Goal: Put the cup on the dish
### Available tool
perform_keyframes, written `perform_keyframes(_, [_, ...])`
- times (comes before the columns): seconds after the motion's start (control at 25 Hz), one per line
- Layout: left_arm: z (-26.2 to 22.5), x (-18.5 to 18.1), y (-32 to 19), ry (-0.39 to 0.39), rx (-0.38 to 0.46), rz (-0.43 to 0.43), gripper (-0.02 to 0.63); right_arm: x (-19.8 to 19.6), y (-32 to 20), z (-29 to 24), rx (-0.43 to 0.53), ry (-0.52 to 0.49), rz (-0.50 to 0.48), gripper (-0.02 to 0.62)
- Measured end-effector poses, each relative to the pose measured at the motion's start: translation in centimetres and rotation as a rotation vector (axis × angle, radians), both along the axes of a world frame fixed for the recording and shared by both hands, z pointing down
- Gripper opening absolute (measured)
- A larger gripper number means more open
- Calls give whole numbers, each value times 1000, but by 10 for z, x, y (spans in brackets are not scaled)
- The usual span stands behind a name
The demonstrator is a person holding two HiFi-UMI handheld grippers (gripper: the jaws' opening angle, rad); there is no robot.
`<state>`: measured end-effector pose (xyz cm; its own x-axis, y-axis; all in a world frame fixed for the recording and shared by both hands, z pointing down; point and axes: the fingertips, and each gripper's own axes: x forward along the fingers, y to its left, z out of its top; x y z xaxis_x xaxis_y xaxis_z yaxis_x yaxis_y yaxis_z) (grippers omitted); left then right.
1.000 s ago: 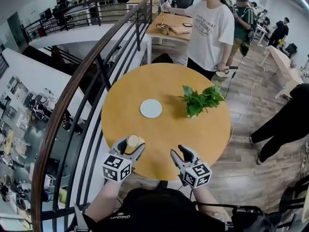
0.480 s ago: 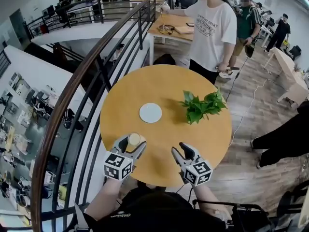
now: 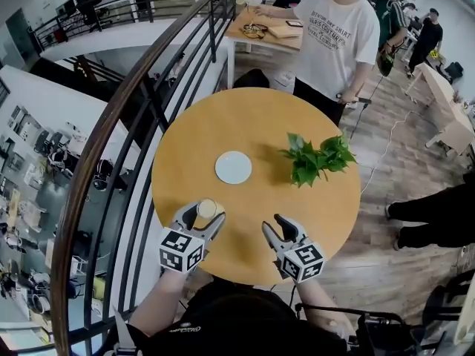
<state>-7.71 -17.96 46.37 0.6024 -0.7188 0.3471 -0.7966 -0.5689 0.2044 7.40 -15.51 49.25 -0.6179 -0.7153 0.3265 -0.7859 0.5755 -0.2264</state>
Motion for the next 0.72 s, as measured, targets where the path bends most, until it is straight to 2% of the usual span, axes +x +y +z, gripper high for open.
perform_keyframes(0.4, [38,4,-30,-18,-60,25,261,-9,-24,42,-78,12,-3,150])
perform_keyframes(0.72, [89,5,-37,-31,-145,28,262,-17,-20,86,-174,24,-21,152])
